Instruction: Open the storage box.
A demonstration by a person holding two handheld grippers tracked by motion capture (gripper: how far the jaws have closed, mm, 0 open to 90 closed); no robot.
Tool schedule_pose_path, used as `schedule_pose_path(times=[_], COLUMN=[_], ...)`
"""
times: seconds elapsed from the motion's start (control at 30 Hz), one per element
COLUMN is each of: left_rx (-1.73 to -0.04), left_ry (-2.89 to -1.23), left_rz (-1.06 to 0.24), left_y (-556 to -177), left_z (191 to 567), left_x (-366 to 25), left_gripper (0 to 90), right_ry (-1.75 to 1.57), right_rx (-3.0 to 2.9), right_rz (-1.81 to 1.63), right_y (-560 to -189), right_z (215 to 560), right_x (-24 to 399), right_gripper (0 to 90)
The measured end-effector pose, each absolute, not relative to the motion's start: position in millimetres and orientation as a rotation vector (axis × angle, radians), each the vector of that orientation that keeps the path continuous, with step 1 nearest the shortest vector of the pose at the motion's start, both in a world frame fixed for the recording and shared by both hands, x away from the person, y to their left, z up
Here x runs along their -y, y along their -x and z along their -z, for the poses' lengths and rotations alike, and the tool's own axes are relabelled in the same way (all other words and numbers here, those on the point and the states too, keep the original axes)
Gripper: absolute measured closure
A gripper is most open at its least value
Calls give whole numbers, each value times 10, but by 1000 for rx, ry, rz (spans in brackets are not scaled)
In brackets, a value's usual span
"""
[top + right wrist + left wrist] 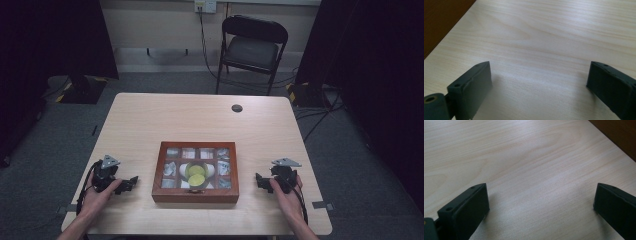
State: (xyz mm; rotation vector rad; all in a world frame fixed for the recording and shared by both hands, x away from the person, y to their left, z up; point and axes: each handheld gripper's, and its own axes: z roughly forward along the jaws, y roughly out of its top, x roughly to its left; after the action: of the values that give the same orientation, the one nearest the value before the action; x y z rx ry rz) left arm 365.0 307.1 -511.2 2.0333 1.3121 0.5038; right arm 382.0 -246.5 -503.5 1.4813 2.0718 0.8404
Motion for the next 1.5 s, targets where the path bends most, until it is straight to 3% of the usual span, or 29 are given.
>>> schedule_pose_path(times=[0.4,0.57,1.03,1.5], left_rx=[-1323,-1304,-1186,-1058], left_ry=[-2037,-2053,-2024,-1979], left_rz=[-493,-488,-337,-297], left_y=[-3657,-3624,-3559,-3420], left_z=[5087,5049,4871,4679], left_x=[-3065,-3077,-3015,-2899], left_gripper=[42,164,187,250], right_ry=[-1410,-1407,-1389,-1384], right_rx=[-2143,-2146,-2162,-2171], right_rz=[-869,-869,-878,-881], right_y=[-3814,-3814,-3805,-3805], right_z=[5033,5033,5033,5032], right_x=[2539,2541,2553,2558], right_gripper=[46,46,46,46])
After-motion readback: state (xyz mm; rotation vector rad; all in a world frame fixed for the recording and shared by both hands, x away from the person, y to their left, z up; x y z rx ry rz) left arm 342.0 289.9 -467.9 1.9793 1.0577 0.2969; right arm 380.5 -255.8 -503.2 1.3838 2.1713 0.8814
